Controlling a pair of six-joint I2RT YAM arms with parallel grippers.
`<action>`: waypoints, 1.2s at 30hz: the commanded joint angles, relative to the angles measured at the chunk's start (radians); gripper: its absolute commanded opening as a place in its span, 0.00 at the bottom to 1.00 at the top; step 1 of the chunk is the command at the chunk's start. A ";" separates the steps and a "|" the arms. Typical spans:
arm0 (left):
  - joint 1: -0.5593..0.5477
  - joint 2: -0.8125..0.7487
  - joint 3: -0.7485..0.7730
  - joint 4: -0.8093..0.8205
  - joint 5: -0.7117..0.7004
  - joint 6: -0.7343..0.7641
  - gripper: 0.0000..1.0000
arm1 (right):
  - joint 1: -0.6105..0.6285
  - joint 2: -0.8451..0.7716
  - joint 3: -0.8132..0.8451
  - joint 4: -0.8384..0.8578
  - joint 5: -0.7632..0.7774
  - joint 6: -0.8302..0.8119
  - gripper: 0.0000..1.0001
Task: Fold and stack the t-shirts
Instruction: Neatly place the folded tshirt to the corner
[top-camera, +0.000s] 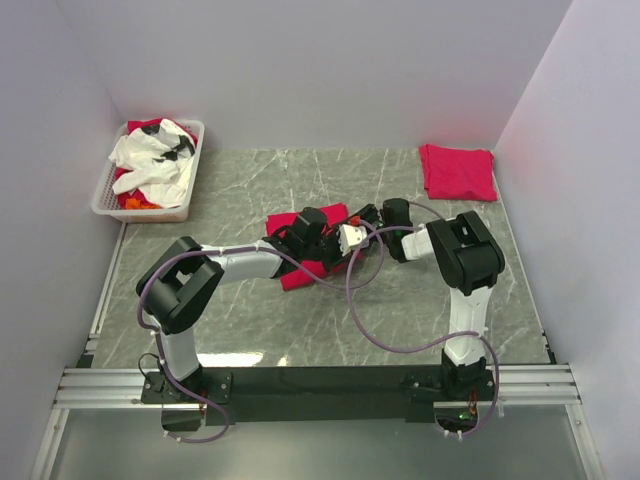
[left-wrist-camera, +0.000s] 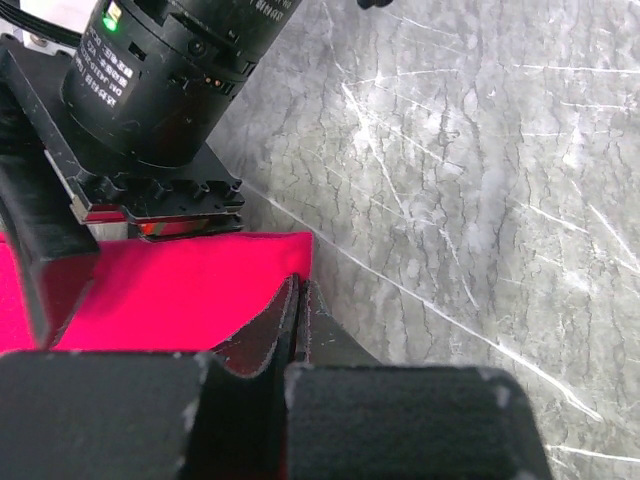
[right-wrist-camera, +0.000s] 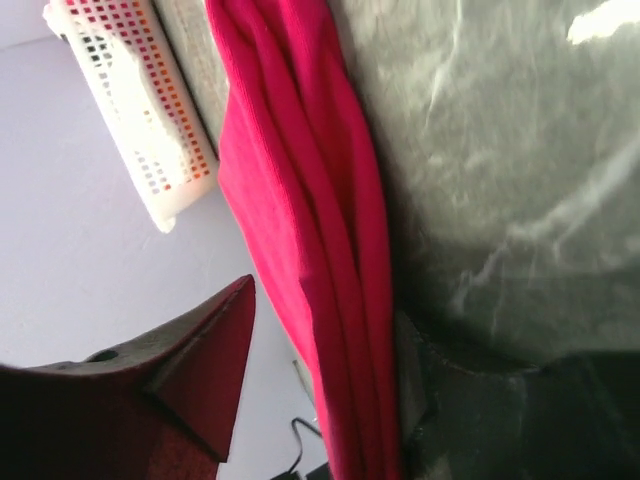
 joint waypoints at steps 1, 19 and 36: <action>0.002 -0.015 0.042 0.058 0.041 -0.024 0.01 | 0.009 0.033 0.021 -0.066 0.081 -0.053 0.54; 0.195 -0.247 0.099 -0.313 0.089 -0.175 0.41 | -0.112 -0.051 0.522 -0.832 0.268 -0.904 0.00; 0.318 -0.353 0.071 -0.552 0.007 -0.228 0.47 | -0.293 0.144 1.038 -0.960 0.428 -1.260 0.00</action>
